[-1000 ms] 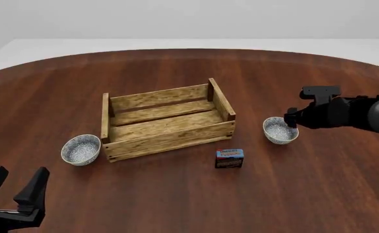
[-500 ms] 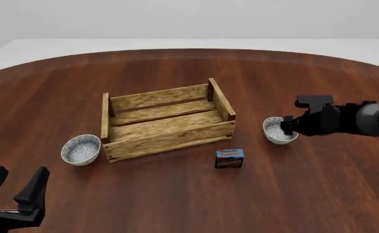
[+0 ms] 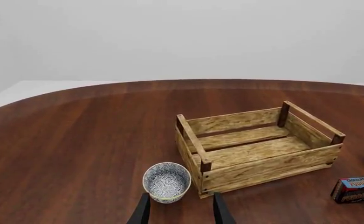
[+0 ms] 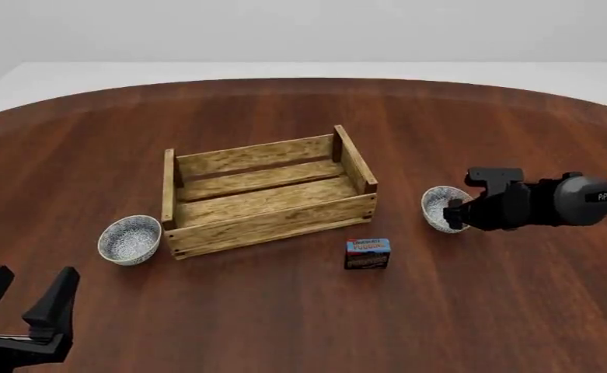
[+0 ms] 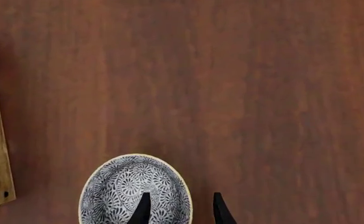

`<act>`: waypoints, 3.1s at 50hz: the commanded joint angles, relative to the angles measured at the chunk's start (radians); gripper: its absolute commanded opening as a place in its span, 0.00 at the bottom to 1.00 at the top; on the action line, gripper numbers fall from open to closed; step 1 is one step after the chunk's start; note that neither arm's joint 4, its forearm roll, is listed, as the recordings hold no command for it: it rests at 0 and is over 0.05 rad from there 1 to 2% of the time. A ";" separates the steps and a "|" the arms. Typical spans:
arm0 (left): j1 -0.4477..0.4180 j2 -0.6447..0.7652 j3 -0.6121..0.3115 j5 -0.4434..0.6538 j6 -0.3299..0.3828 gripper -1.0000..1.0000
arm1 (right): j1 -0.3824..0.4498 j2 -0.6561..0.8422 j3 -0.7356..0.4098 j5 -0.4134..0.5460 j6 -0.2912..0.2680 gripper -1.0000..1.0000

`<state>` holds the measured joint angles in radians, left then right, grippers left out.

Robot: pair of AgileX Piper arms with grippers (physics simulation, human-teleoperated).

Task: Stack the right bowl on the left bowl and place them in the tray.

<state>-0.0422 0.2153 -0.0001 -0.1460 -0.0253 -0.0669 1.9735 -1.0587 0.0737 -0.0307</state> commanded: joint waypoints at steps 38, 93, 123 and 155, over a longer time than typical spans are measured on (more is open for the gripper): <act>-0.003 0.026 0.000 -0.022 -0.004 1.00 | 0.059 -0.298 0.102 0.041 0.005 0.00; -0.008 0.008 0.000 -0.012 0.047 1.00 | 0.329 -0.931 0.221 0.006 -0.046 0.00; -0.015 0.019 -0.007 -0.013 0.061 1.00 | 0.557 -0.907 0.230 -0.095 -0.025 0.00; -0.026 0.097 -0.021 -0.069 0.069 1.00 | 0.564 -0.903 0.233 -0.103 -0.021 0.00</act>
<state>-0.0652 0.2689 -0.0144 -0.1815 0.0469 0.5487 1.0896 -0.8205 -0.0736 -0.0366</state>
